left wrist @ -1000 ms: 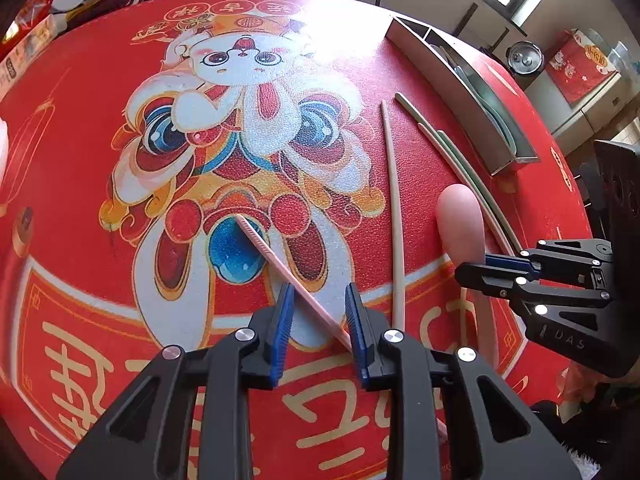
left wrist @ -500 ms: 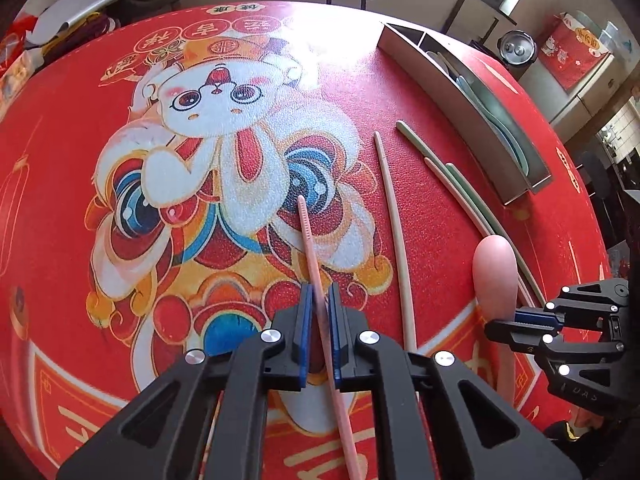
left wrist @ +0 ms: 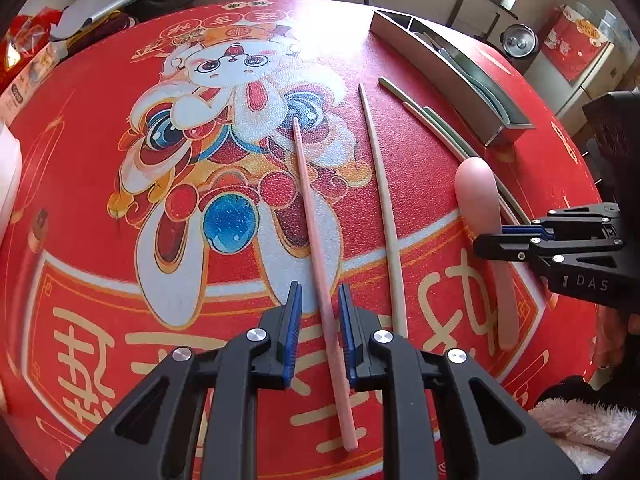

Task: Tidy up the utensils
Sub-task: 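Lift and carry the pink chopstick and pink spoon toward the steel tray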

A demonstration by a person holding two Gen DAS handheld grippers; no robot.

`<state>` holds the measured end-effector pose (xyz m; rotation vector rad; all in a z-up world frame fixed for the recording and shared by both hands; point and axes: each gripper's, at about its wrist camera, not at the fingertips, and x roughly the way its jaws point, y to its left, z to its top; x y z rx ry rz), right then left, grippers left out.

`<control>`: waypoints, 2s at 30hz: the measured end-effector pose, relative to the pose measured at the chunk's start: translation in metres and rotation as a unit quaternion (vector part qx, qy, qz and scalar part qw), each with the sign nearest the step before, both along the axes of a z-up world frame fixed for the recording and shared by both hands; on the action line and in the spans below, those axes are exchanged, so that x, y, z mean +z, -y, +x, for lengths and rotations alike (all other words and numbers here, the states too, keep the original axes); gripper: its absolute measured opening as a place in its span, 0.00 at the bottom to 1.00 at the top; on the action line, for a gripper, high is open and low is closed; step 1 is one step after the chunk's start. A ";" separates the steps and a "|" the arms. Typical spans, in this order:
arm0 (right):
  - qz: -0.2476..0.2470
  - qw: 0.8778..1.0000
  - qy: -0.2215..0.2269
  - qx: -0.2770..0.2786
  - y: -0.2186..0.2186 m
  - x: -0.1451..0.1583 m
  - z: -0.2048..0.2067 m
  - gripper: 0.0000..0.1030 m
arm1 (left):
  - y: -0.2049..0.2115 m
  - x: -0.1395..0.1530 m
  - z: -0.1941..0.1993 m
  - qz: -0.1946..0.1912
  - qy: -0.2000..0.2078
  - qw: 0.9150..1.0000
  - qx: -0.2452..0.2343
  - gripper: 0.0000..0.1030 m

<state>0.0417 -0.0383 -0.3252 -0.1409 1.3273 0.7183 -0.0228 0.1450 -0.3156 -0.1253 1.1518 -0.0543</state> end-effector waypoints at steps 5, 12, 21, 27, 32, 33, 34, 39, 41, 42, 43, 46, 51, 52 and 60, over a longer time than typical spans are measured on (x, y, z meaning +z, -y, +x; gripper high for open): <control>-0.004 1.000 -0.001 0.005 0.000 0.000 -0.001 0.08 | 0.003 0.000 0.004 0.007 0.003 1.000 0.004 0.18; -0.008 1.000 0.000 0.006 -0.002 0.000 -0.002 0.08 | 0.004 0.000 0.004 0.009 0.007 1.000 0.009 0.18; -0.005 1.000 0.004 0.002 -0.001 -0.001 -0.003 0.08 | 0.001 -0.001 0.003 0.020 0.014 1.000 0.014 0.06; -0.004 1.000 0.004 0.001 0.000 -0.001 -0.003 0.08 | -0.003 -0.001 0.004 0.008 0.014 1.000 0.018 0.06; -0.012 1.000 0.010 0.005 -0.002 0.000 -0.004 0.08 | -0.002 -0.002 0.010 0.014 0.020 1.000 0.018 0.06; -0.012 1.000 0.011 0.004 -0.002 0.000 -0.004 0.08 | -0.002 -0.002 0.011 0.015 0.021 1.000 0.018 0.06; -0.012 1.000 0.011 0.004 -0.002 0.000 -0.005 0.08 | -0.001 -0.002 0.012 0.016 0.022 0.999 0.018 0.06; -0.019 1.000 0.014 0.007 -0.004 0.000 -0.006 0.08 | -0.004 -0.002 0.012 0.007 0.023 0.999 0.021 0.06; -0.021 1.000 0.017 0.007 -0.004 0.000 -0.006 0.08 | -0.003 -0.002 0.012 0.009 0.024 0.999 0.020 0.06; -0.024 0.999 0.020 0.009 -0.005 0.000 -0.007 0.08 | -0.003 -0.002 0.012 0.010 0.024 0.999 0.020 0.06; -0.027 0.999 0.023 0.010 -0.006 0.000 -0.007 0.08 | -0.003 -0.002 0.012 0.011 0.025 0.999 0.020 0.06; -0.032 0.999 0.031 0.011 -0.007 0.001 -0.009 0.08 | -0.003 -0.002 0.012 0.010 0.025 0.999 0.019 0.06; -0.043 0.998 0.040 0.019 -0.010 0.002 -0.011 0.08 | -0.007 -0.001 0.012 -0.006 0.021 1.000 0.022 0.06; -0.039 0.998 0.036 0.021 -0.010 0.003 -0.011 0.07 | -0.009 -0.001 0.012 -0.015 0.018 0.999 0.025 0.06; -0.008 0.999 0.031 0.015 -0.005 0.011 -0.009 0.07 | -0.025 0.014 0.006 -0.053 0.032 0.997 0.055 0.05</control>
